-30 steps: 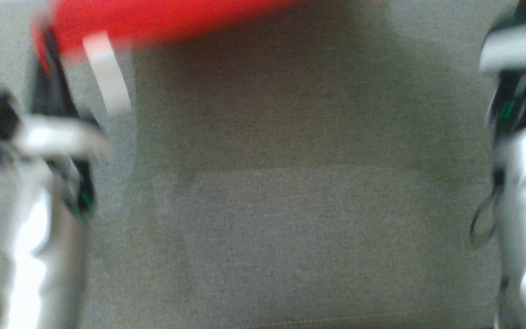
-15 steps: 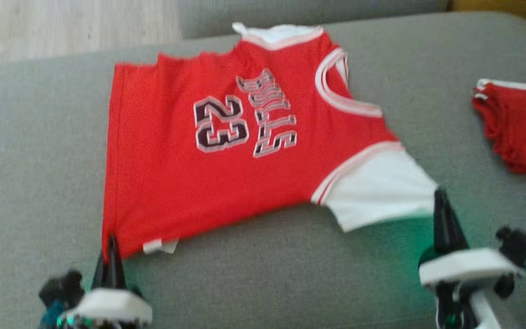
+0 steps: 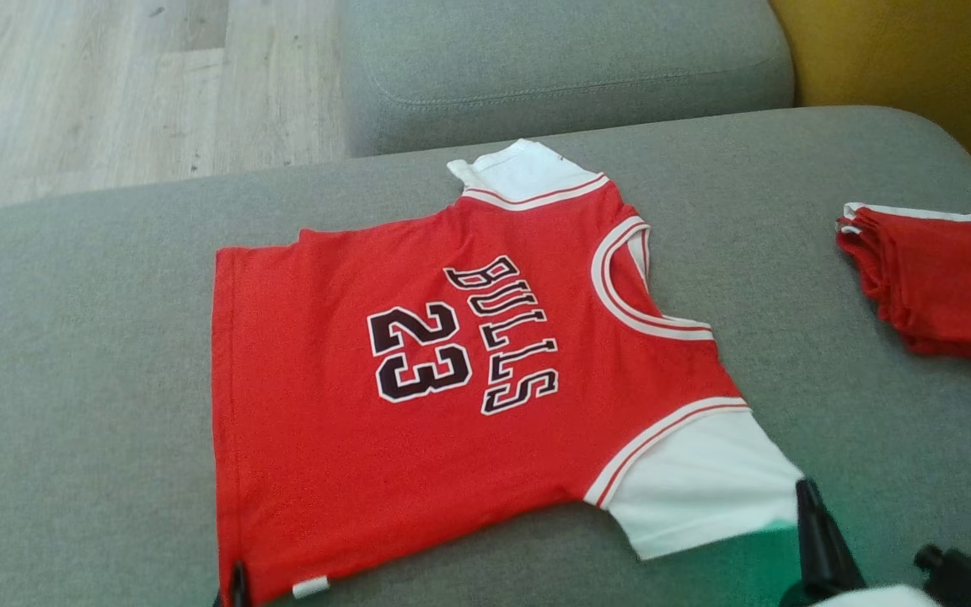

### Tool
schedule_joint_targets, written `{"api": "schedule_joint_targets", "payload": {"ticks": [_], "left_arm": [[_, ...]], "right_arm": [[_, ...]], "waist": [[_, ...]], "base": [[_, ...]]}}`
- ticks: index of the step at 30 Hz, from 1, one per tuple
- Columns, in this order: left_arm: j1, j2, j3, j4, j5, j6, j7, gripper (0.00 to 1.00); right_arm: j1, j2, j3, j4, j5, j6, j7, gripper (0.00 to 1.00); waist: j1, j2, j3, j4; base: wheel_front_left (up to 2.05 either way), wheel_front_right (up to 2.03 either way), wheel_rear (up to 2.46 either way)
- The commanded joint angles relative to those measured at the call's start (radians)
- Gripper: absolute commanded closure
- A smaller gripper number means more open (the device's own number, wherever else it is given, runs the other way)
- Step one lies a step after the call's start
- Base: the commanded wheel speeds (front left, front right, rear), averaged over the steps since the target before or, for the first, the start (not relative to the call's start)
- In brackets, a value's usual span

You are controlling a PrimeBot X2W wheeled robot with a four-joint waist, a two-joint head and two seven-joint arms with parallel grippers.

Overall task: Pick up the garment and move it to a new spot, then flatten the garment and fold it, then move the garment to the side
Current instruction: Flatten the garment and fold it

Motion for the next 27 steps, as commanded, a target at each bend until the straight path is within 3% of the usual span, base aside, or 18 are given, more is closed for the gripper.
{"api": "schedule_joint_targets", "payload": {"ticks": [1, 10, 25, 26, 27], "left_arm": [[-0.053, 0.009, 0.017, -0.054, -0.017, 0.000, -0.005, 1.00], [-0.230, 0.009, -0.016, -0.125, -0.077, 0.003, -0.005, 1.00], [-0.521, 0.009, -0.032, 0.058, -0.046, 0.066, -0.005, 1.00], [-0.531, 0.009, -0.030, 0.057, -0.039, 0.069, -0.005, 0.82], [-0.537, 0.009, -0.025, 0.048, -0.033, 0.070, -0.005, 0.33]], "right_arm": [[-0.060, -0.012, 0.015, -0.056, 0.014, -0.001, -0.002, 1.00], [-0.296, 0.019, -0.010, -0.065, 0.037, -0.001, 0.021, 1.00], [-0.727, 0.049, -0.056, 0.321, -0.081, -0.001, 0.004, 1.00], [-0.744, 0.052, -0.064, 0.341, -0.088, -0.001, 0.000, 0.56], [-0.757, 0.055, -0.075, 0.357, -0.090, -0.001, -0.003, 0.00]], "waist": [[0.0001, 0.0000, 0.006, 0.002], [0.0001, 0.0000, 0.068, 0.029], [0.0001, 0.0000, 0.227, 0.085], [0.0001, 0.0000, 0.233, 0.088], [0.0001, 0.0000, 0.236, 0.090]], "base": [[0.00, 0.00, 0.00], [0.00, 0.00, 0.00], [0.00, 0.00, 0.00], [0.00, 0.00, 0.00], [0.00, 0.00, 0.00]]}}
